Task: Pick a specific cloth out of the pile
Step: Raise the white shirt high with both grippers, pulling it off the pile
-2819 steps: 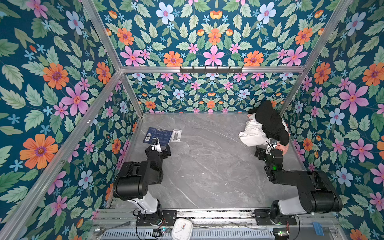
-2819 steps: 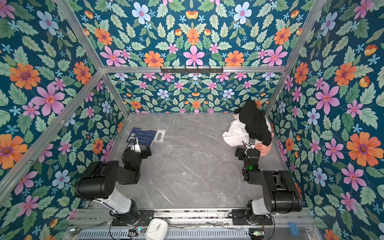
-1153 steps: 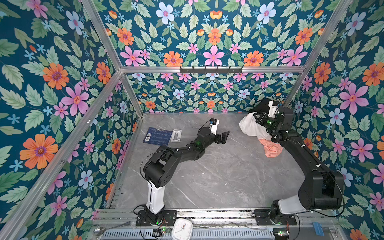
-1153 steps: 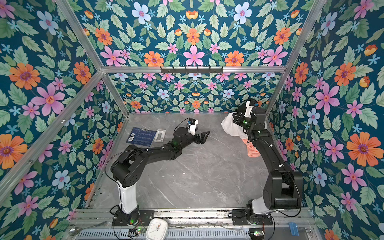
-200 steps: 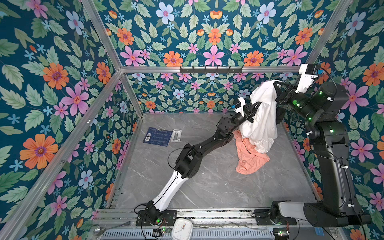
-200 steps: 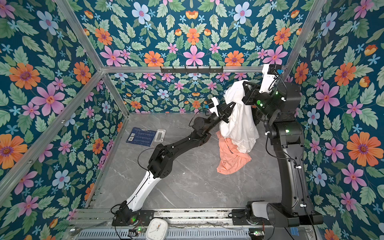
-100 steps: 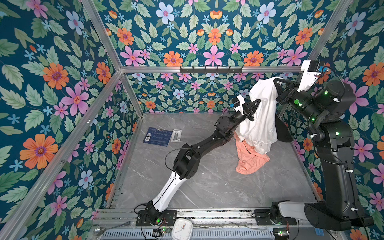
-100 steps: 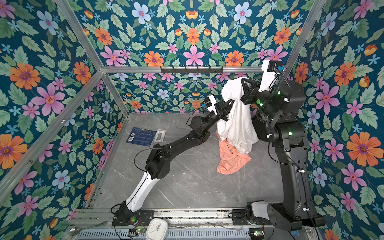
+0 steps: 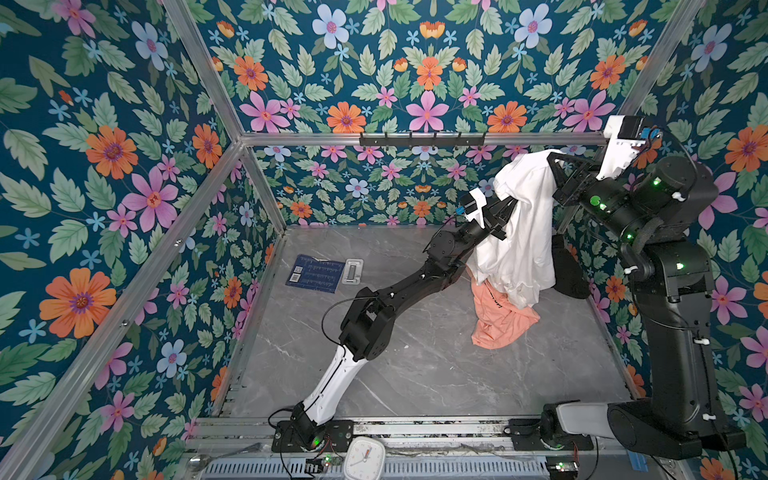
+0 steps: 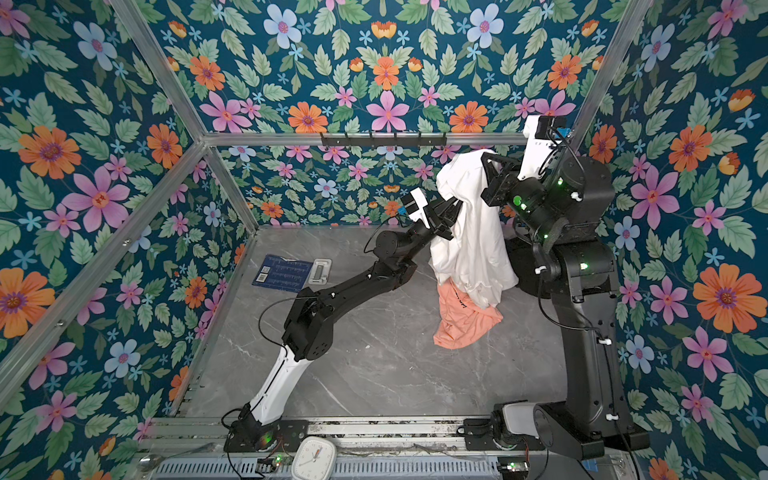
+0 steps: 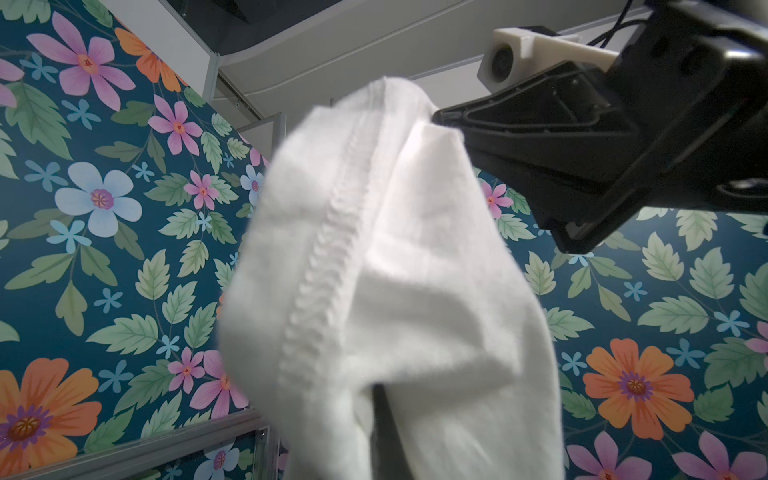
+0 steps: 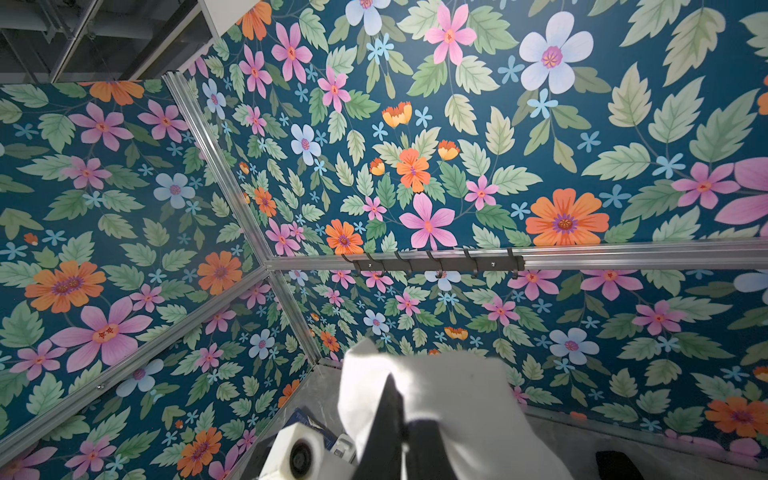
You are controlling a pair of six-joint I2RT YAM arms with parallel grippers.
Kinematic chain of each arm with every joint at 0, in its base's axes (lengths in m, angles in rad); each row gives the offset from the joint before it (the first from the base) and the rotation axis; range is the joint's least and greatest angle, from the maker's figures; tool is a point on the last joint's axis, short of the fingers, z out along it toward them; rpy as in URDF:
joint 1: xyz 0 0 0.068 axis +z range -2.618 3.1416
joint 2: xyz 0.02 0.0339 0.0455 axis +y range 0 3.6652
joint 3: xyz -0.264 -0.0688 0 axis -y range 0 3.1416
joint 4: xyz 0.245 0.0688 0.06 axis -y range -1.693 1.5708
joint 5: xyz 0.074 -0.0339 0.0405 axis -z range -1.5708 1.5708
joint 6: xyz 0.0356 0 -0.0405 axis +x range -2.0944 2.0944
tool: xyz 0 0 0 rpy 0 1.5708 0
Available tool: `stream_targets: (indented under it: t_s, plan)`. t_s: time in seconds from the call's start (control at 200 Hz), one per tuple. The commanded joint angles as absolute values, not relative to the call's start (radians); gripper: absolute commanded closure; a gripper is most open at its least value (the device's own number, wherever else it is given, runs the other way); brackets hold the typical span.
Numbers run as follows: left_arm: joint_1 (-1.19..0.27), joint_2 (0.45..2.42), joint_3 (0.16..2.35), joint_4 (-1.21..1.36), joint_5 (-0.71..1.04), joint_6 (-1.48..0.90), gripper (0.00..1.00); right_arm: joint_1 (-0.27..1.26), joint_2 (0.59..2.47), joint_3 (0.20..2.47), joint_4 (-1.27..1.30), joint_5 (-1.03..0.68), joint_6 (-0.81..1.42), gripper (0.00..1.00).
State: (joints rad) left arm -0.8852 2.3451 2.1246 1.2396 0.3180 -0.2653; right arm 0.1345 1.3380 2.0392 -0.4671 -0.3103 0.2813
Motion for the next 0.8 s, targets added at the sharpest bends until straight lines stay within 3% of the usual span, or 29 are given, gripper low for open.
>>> stream_targets:
  t_s: [0.0, 0.795]
  plan:
    - [-0.885, 2.329, 2.128, 1.281, 0.320, -0.252, 1.00, 0.141, 1.343, 2.063, -0.436, -0.320, 0.267, 1.00]
    - [-0.882, 2.217, 2.123, 1.163, 0.369, -0.186, 1.00, 0.142, 1.348, 2.134, -0.394, -0.294, 0.295, 1.00]
